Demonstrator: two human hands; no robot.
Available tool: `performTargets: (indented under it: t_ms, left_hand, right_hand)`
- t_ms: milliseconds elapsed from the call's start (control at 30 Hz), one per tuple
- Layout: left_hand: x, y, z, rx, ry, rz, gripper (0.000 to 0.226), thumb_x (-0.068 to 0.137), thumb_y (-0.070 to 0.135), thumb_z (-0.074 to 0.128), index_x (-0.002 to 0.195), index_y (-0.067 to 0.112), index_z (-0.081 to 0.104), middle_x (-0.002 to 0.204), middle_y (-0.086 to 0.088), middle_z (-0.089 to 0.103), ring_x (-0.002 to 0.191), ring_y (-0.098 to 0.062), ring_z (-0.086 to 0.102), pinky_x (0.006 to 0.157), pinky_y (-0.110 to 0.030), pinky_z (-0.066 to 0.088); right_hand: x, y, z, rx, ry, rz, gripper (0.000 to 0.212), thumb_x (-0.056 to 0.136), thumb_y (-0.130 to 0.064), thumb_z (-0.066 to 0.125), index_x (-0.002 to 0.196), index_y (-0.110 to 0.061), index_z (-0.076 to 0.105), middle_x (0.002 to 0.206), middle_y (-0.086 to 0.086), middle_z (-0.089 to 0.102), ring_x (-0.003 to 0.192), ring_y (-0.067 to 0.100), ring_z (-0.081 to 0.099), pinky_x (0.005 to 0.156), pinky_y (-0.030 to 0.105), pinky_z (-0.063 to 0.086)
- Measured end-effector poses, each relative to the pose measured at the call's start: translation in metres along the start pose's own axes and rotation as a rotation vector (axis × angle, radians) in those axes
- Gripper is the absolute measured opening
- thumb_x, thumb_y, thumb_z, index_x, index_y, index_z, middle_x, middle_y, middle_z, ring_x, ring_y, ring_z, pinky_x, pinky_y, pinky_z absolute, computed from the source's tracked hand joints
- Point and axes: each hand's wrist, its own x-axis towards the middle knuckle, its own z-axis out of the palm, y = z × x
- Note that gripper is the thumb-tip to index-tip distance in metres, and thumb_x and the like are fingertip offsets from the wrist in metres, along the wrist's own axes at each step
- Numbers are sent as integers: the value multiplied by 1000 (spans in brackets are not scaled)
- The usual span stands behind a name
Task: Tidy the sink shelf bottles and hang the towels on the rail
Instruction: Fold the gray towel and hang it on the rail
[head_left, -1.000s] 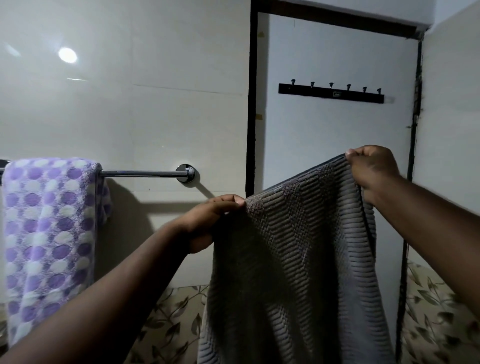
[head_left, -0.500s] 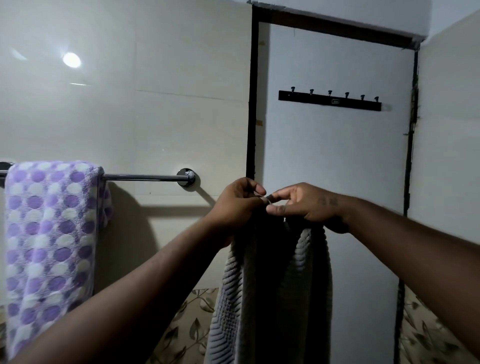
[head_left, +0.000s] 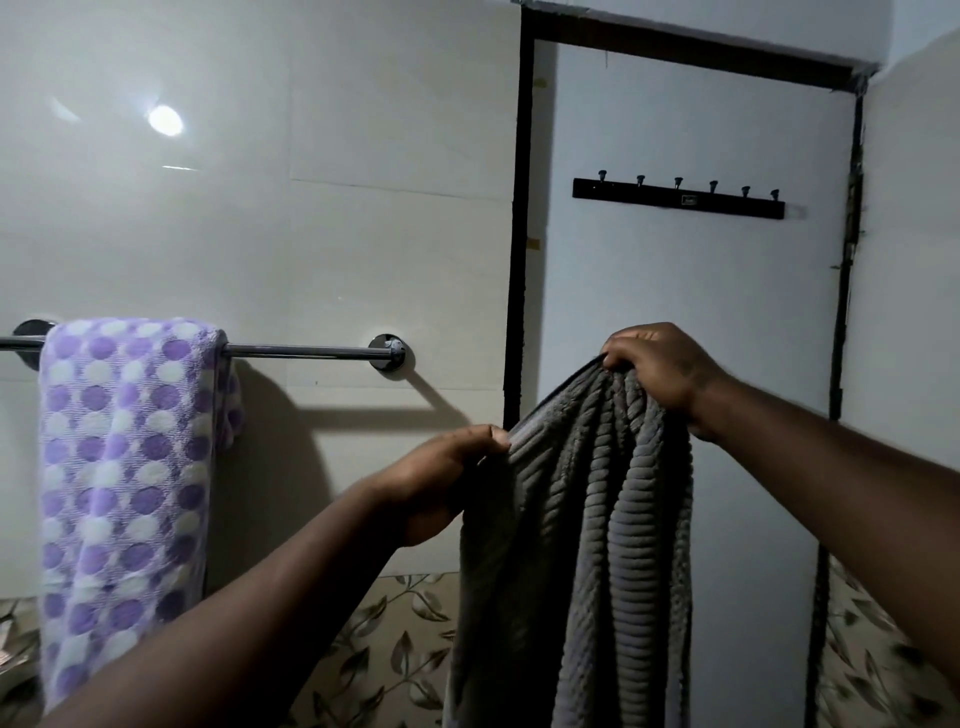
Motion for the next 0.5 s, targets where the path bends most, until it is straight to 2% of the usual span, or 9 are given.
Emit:
performTargets:
  t_ms: [67,133,200,267,333,400,467,500]
  left_hand:
    - [-3,-4,-8,-8,4,-18,9,90,18,60,91,17,69,97,-10,66,88,-20,63,83,-32,46]
    - [-4,-5,-12,-10,43,-36,8,87,13,62,84,18,68,90,-8,64,81,-18,62,74,-29,46]
    - [0,-4,-12,-29,113,-14,17,90,10,62,77,18,69,82,-6,65,71,-15,61,64,-25,49]
    - [5,1,-9,-35,200,75,17,90,3,64,79,14,68,82,-10,66,71,-18,63,66,-28,53]
    - [10,9,1,66,279,154,12,89,1,69,83,11,67,84,-14,68,72,-21,65,69,-31,57]
    - [18,17,15,233,353,204,6,87,8,75,84,9,70,79,-12,69,67,-18,66,64,-28,57]
    - [26,25,31,331,390,229,9,85,15,79,83,8,73,75,-11,71,66,-19,65,65,-32,55]
    - [29,30,38,330,388,234,8,84,13,79,81,9,73,74,-12,71,66,-21,66,66,-34,55]
  right_hand:
    - [6,9,-11,-20,80,34,20,84,-16,61,68,-6,69,75,9,72,74,23,61,77,37,49]
    - [7,16,-19,-91,178,82,21,81,-20,62,67,-8,71,81,12,75,76,27,64,77,39,52]
    - [6,22,-26,-236,213,116,22,80,-23,61,67,-9,71,77,11,73,74,27,64,70,36,48]
    - [2,23,-27,-453,134,103,20,81,-25,63,72,-11,74,76,8,73,72,22,63,67,32,46]
    - [-5,19,-22,-511,7,16,9,81,-23,71,80,-24,79,84,-6,74,79,8,67,72,28,50]
    - [-14,8,-12,-414,-156,-95,23,77,-16,77,92,-33,81,98,-13,73,73,-6,64,70,16,46]
    - [-22,-2,3,-245,-354,-119,39,76,-10,79,104,-37,79,108,-17,75,62,-6,62,65,8,45]
    - [-24,-4,11,-157,-447,-100,46,77,-5,77,110,-37,77,109,-19,76,62,-6,64,63,7,47]
